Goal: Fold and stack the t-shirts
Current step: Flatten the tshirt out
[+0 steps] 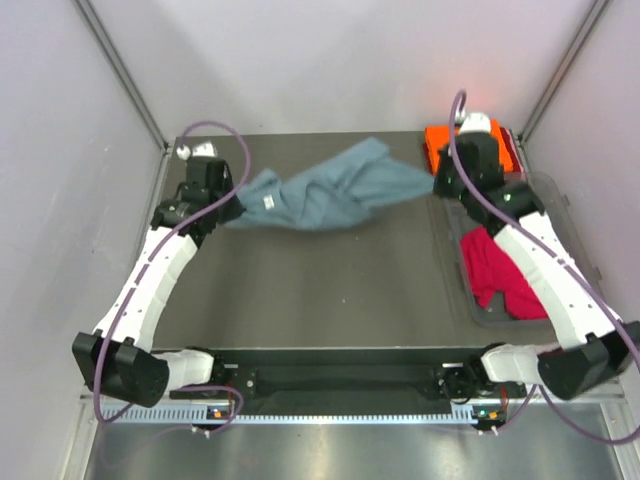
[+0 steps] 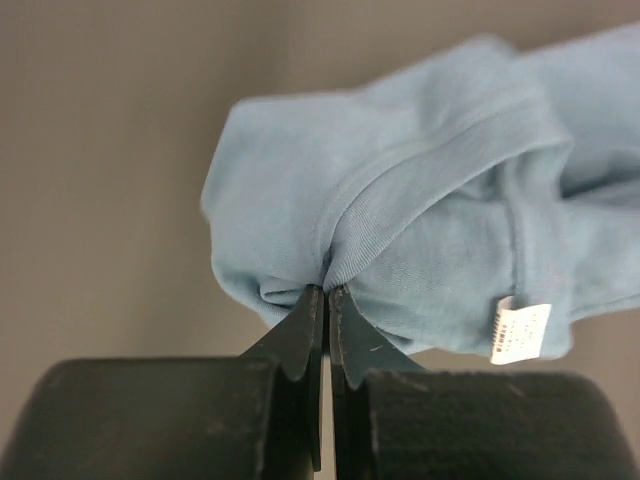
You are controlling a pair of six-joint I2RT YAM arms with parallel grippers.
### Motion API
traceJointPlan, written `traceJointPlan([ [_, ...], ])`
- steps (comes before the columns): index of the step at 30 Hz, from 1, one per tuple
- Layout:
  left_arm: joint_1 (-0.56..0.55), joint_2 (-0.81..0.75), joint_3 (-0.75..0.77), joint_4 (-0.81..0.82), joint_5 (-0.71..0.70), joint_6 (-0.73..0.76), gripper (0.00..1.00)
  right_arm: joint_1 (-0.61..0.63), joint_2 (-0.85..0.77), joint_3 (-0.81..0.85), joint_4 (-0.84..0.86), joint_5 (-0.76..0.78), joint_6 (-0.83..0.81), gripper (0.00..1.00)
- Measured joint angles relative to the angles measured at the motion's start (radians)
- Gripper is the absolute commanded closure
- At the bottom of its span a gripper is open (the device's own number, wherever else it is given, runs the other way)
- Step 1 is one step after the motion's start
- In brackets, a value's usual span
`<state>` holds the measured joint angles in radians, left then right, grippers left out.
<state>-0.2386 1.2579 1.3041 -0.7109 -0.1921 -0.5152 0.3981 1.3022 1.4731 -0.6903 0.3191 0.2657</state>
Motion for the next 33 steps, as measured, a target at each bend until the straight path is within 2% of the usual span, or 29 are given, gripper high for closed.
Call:
traceJointPlan([
  [1,0.004,-0.005,-0.056,-0.003,0.002,-0.004,0.99,0.0,-0.039,-0.086,0.023,-0.028,0.009,1.0],
  [2,0.009,-0.002,-0.109,-0.004,0.005,-0.007,0.91,-0.002,-0.079,-0.193,0.059,-0.067,0.023,1.0],
  [4,0.021,0.019,-0.19,-0.01,0.014,-0.006,0.72,-0.002,-0.116,-0.359,0.093,-0.143,0.052,1.0],
  [5,0.025,0.033,-0.216,-0.016,0.016,-0.006,0.58,-0.001,-0.118,-0.415,0.105,-0.171,0.062,1.0],
  [9,0.029,0.077,-0.245,-0.032,0.018,0.005,0.43,0.006,-0.119,-0.583,0.13,-0.267,0.108,1.0],
  [13,-0.063,0.05,-0.244,0.001,0.057,-0.004,0.4,0.016,-0.151,-0.632,0.183,-0.326,0.148,1.0],
  [17,-0.272,0.026,-0.244,0.073,0.086,-0.072,0.38,0.024,-0.189,-0.635,0.235,-0.349,0.171,1.0],
  [20,-0.399,0.076,-0.244,0.133,0.126,-0.147,0.37,0.029,-0.201,-0.636,0.266,-0.359,0.183,1.0],
  [26,-0.421,0.277,-0.221,0.132,0.088,-0.241,0.37,0.033,-0.203,-0.668,0.294,-0.366,0.191,1.0],
  [28,-0.417,0.33,-0.182,0.107,0.051,-0.253,0.4,0.034,-0.203,-0.682,0.301,-0.367,0.191,1.0],
  [33,-0.417,0.359,-0.094,0.099,-0.01,-0.185,0.4,0.034,-0.203,-0.693,0.304,-0.371,0.191,1.0],
])
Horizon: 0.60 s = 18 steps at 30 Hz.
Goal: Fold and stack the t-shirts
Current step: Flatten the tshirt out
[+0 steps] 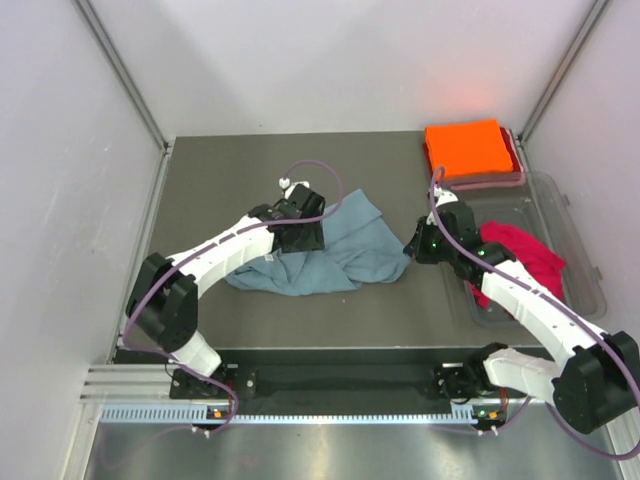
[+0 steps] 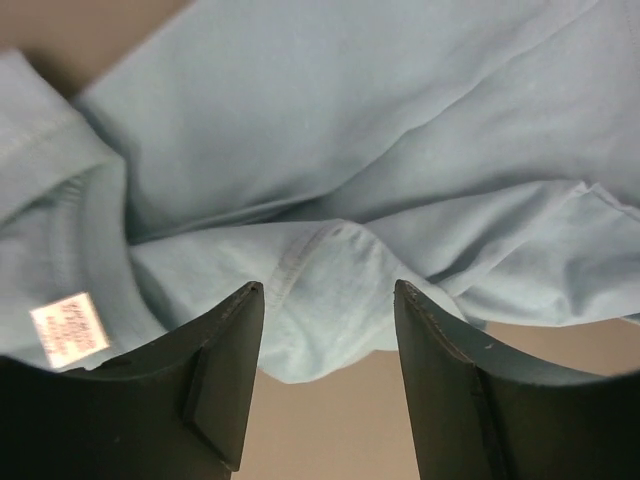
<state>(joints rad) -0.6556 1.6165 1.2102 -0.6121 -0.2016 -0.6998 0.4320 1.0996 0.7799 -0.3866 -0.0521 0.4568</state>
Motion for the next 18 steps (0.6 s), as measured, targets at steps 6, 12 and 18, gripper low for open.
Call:
traceJointPlan([
  [6,0.0,-0.024,-0.001,0.006,-0.023,0.147,0.41,0.0,0.0,0.0,0.003,-0.003,0.0,1.0],
  [12,0.0,-0.014,-0.04,0.03,0.005,0.206,0.44,0.0,0.004,0.003,0.006,-0.007,0.0,1.0],
  [18,0.0,0.063,-0.043,0.032,-0.033,0.239,0.59,0.0,0.009,0.008,0.008,-0.011,0.0,1.0],
])
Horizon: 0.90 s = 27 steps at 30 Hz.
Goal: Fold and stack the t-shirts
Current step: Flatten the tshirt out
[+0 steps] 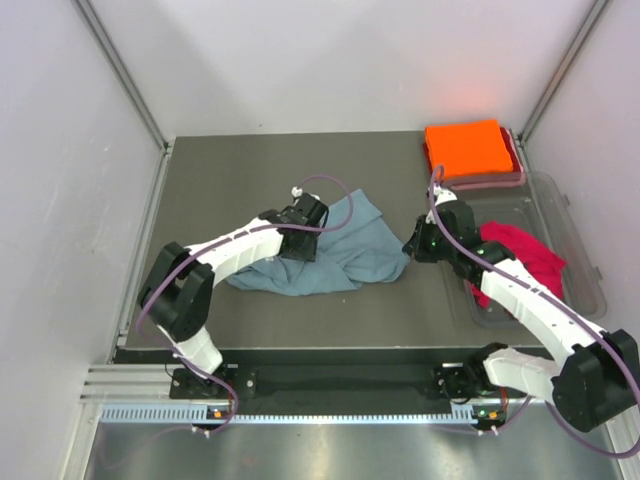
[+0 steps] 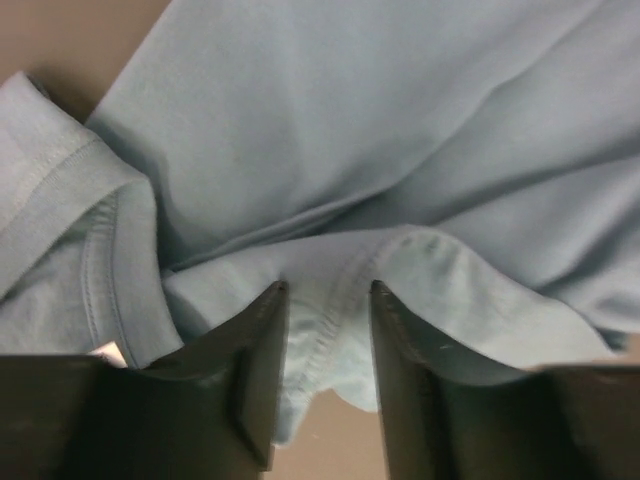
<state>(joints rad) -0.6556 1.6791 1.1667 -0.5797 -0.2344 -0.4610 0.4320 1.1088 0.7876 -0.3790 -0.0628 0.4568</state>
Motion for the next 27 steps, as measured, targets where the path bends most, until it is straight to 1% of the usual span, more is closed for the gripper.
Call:
traceJointPlan([
  [1,0.0,0.011,0.0,0.0,-0.006,0.003,0.63,0.0,0.0,0.0,0.001,0.0,0.0,1.0],
  [2,0.0,0.023,0.0,0.0,-0.016,0.011,0.74,0.0,0.001,0.0,0.003,0.0,0.0,1.0],
  [4,0.0,0.038,0.005,-0.001,-0.022,0.019,0.84,0.0,0.009,0.002,0.01,0.001,0.001,1.0],
  [5,0.0,0.045,0.011,-0.005,-0.026,0.024,0.95,0.0,0.019,0.007,0.011,0.001,0.001,1.0],
  [6,0.0,0.05,0.021,-0.008,-0.031,0.027,1.0,0.0,0.031,0.015,0.012,0.001,0.002,1.0],
  [10,0.001,0.064,0.091,-0.04,-0.099,0.044,1.0,0.001,0.075,0.066,0.014,0.009,0.012,1.0],
  [13,0.029,0.065,0.201,-0.075,-0.149,0.074,1.0,-0.01,0.134,0.172,0.005,0.049,0.016,1.0],
  [15,0.08,0.067,0.343,-0.095,-0.143,0.101,1.0,-0.035,0.203,0.298,0.0,0.077,0.014,1.0],
  [17,0.182,0.081,0.484,-0.097,-0.129,0.116,1.0,-0.072,0.273,0.436,-0.001,0.103,0.006,1.0],
  [20,0.339,0.103,0.746,-0.077,-0.112,0.134,1.0,-0.137,0.4,0.711,-0.017,0.121,-0.016,1.0],
  [22,0.407,0.101,0.863,-0.071,-0.114,0.149,1.0,-0.164,0.454,0.872,-0.042,0.134,-0.032,1.0],
  [23,0.431,0.09,0.909,-0.061,-0.115,0.156,1.0,-0.171,0.458,0.919,-0.051,0.14,-0.04,1.0],
  [25,0.443,0.048,0.927,-0.046,-0.113,0.166,1.0,-0.18,0.444,0.978,-0.072,0.148,-0.053,1.0],
  [27,0.436,-0.019,0.886,-0.038,-0.101,0.175,1.0,-0.18,0.395,0.985,-0.086,0.15,-0.063,1.0],
])
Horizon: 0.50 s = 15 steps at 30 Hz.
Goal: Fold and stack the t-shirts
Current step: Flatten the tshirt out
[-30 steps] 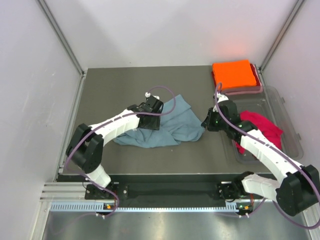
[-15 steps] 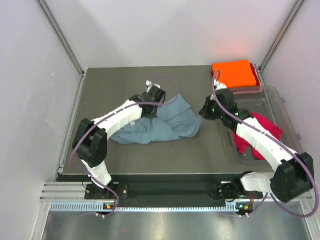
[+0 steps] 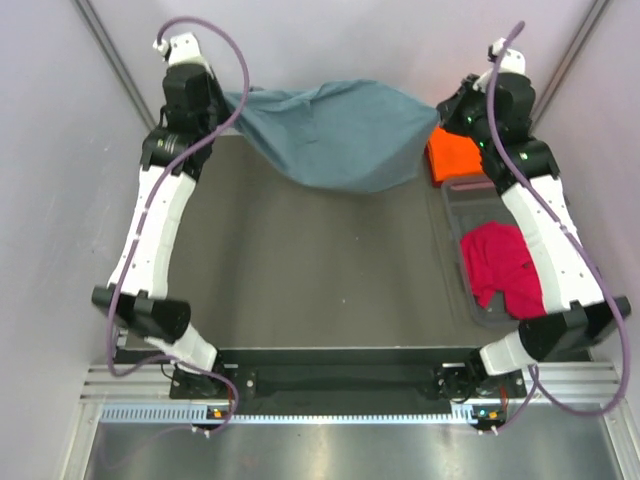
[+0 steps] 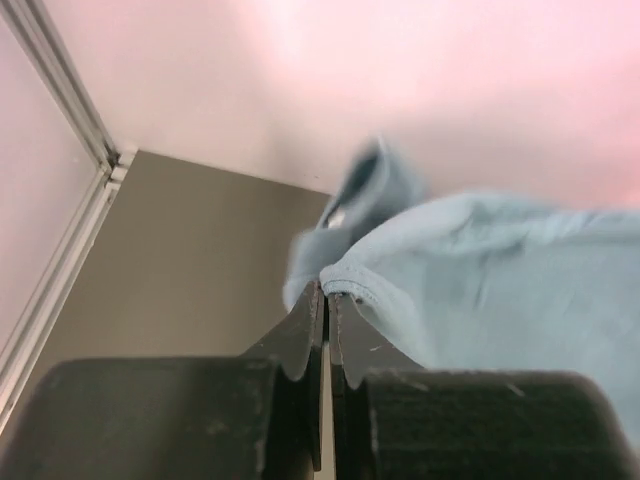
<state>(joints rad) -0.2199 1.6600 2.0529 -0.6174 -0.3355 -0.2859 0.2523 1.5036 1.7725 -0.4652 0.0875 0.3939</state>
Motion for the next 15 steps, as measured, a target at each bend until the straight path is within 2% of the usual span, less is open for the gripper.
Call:
traceJointPlan([
  [4,-0.017,-0.218,-0.276,0.038,0.017,-0.005,1.0,0.0,-0.163,-0.146,-0.023,-0.014,-0.006,1.0],
  [9,-0.009,-0.485,-0.713,0.038,-0.002,-0.062,1.0,0.0,-0.438,-0.54,-0.036,-0.058,-0.006,1.0],
  [12,0.016,-0.516,-0.924,0.031,-0.024,-0.11,1.0,0.0,-0.566,-0.792,-0.039,-0.116,-0.004,1.0],
  [15,0.115,-0.419,-1.042,0.008,0.015,-0.148,1.0,0.001,-0.634,-1.006,-0.057,-0.195,0.006,1.0],
])
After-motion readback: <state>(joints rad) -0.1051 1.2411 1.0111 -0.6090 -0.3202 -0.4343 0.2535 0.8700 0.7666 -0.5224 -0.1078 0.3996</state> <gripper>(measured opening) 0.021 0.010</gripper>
